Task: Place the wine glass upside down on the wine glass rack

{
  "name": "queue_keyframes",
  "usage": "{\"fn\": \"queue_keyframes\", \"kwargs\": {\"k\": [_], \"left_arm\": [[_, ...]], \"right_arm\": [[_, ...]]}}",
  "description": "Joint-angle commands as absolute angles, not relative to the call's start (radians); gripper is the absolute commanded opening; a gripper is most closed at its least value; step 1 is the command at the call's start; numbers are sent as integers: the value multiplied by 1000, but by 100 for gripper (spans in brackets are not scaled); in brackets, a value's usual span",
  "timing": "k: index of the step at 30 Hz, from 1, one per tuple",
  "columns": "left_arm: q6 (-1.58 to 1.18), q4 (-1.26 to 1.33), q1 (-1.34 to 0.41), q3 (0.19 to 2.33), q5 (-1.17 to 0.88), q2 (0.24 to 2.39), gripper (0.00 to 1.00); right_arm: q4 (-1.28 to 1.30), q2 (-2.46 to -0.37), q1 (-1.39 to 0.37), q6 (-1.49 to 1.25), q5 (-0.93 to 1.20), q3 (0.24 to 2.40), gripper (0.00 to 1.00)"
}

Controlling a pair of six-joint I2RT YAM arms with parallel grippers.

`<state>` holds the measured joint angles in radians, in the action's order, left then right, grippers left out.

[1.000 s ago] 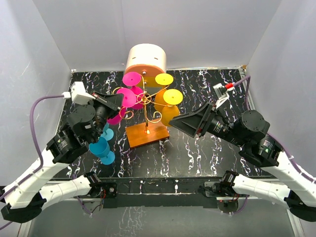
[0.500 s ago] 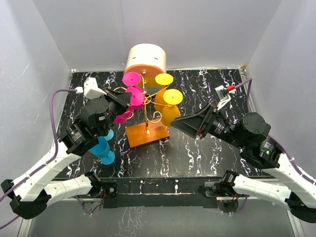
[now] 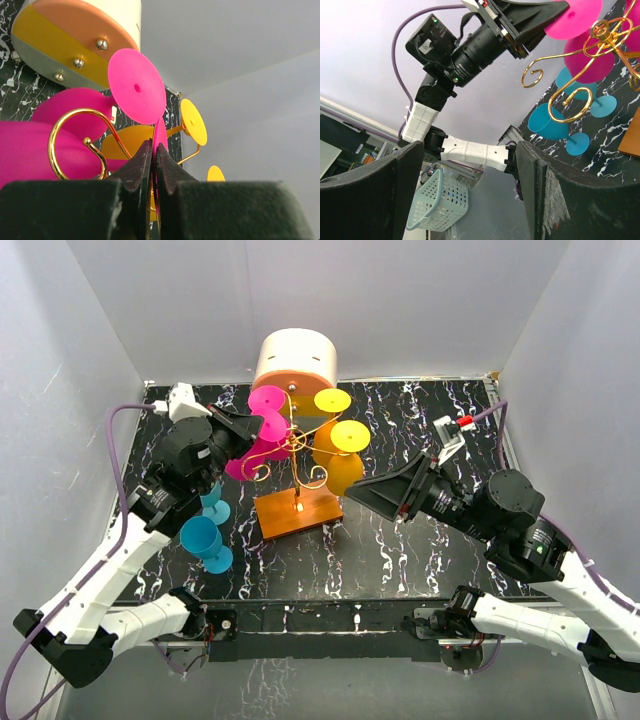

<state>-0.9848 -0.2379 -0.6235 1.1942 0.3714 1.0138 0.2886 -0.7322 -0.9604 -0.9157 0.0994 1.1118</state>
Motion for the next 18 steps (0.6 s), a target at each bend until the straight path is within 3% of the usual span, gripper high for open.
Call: {"fn": "queue_keyframes", "kwargs": {"k": [1,18], "left_arm": [[-936,-184,-592,1210,334,994,0],[-899,-183,-457,1232,240,981,0]], "right_arm": [[240,-718,-963,-921,82,1094,73],[208,-715,-962,-954,92,1069,73]]}}
